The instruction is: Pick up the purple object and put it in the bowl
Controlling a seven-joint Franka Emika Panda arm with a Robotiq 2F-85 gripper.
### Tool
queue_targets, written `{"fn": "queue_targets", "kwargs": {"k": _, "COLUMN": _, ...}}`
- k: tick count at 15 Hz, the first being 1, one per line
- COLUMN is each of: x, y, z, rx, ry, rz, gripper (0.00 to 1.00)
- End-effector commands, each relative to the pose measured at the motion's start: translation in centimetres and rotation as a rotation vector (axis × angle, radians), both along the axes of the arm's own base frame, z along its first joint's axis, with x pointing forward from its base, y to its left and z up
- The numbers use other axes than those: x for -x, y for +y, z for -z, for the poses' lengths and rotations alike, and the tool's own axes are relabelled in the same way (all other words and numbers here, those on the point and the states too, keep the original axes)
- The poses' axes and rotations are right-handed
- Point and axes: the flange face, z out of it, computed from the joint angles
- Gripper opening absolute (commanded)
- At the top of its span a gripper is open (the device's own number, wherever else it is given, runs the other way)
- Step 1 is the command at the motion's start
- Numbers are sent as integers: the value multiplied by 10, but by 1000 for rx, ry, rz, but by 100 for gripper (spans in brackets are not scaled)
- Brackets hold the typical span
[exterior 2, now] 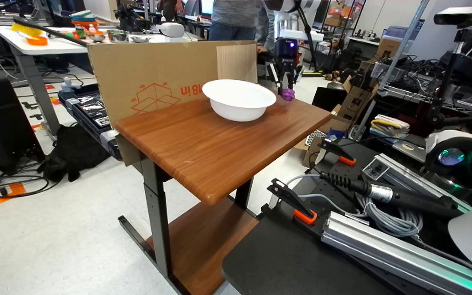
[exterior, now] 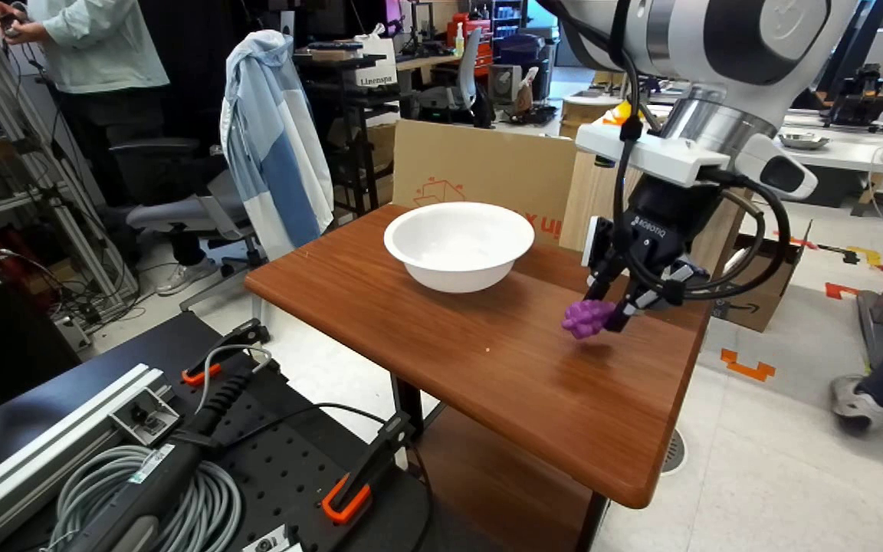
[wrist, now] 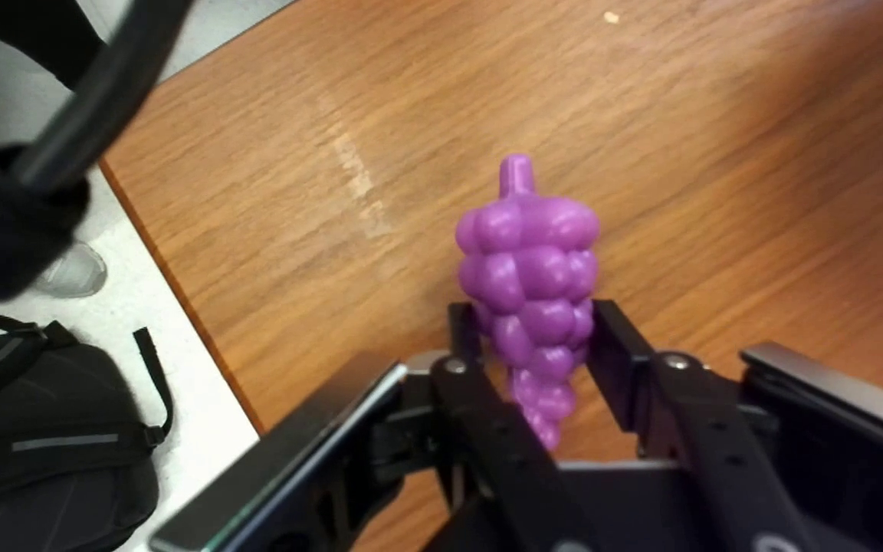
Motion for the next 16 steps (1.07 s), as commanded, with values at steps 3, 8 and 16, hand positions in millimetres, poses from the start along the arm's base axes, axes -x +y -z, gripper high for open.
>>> {"fn": "queue_targets", "kwargs": {"k": 3, "x": -3, "y": 36, "z": -121, "rx": -82, "ry": -234, "rz": -33, "gripper": 15}}
{"fn": "queue_targets", "kwargs": {"k": 8, "x": -25, "y": 133, "z": -178, "rx": -78, "ry": -360, "rz": -110, "gripper": 15}}
{"fn": "queue_targets", "kwargs": {"k": 16, "x": -24, "y": 224, "z": -112, "rx": -61, "ry": -221, "rz": -70, "gripper": 15}}
